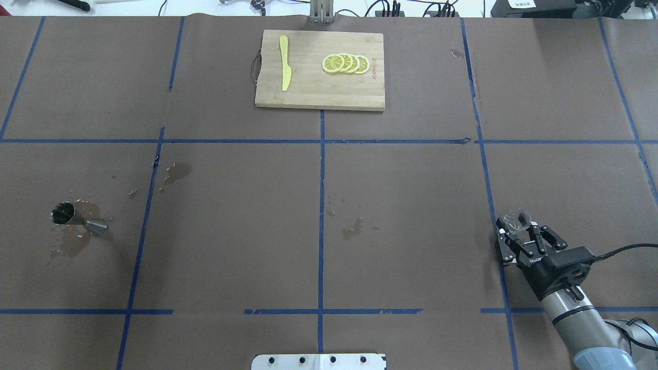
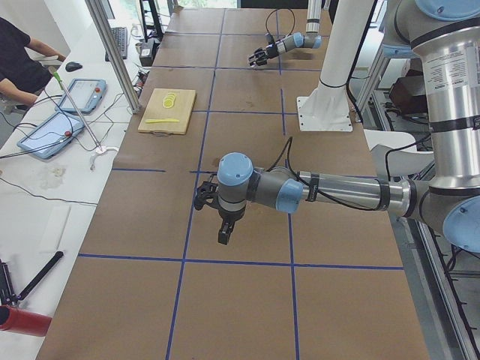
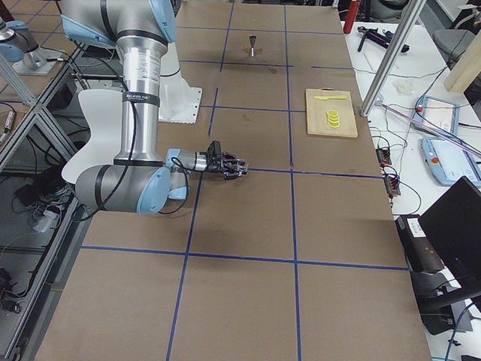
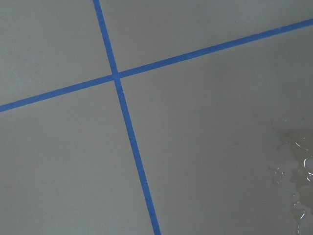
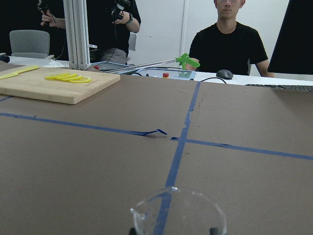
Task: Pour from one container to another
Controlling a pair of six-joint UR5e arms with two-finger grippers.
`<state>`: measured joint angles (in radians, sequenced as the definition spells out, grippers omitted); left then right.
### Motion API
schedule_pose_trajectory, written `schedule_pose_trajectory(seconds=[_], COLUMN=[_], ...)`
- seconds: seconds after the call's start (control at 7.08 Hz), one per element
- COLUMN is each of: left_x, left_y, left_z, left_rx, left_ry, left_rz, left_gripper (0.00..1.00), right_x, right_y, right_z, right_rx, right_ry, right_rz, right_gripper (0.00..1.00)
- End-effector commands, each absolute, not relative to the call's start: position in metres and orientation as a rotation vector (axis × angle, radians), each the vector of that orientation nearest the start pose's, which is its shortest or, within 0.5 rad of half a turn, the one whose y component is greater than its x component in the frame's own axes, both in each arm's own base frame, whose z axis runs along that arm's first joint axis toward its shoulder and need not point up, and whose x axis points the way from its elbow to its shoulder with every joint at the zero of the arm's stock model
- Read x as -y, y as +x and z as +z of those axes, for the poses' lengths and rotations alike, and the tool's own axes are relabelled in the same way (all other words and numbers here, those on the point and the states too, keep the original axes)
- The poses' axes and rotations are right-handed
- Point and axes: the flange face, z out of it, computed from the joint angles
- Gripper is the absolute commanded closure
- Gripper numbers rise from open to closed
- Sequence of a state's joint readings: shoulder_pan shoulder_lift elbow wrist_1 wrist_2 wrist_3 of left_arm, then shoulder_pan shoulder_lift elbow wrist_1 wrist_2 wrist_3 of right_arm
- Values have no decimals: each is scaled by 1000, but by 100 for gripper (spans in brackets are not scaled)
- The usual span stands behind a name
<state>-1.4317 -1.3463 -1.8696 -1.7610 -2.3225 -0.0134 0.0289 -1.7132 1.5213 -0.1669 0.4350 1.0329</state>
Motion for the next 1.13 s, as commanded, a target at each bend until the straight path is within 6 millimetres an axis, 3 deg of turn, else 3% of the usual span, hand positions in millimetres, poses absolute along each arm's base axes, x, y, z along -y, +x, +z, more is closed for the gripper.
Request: schedule_pose_trajectory(seconds=[0.0, 0.99], left_x=[417, 408], left_y=[-8, -12], left_z=[590, 587], left_rx=[-766, -765], left_ry=[199, 207], left_rz=[219, 215], left_gripper=[0, 0], right_x=[234, 232], right_y=[-393, -393], right_z=[582, 582], right_rx=[738, 745], right_ry=[1218, 1210], right_rz=[258, 250], right_gripper=[64, 38])
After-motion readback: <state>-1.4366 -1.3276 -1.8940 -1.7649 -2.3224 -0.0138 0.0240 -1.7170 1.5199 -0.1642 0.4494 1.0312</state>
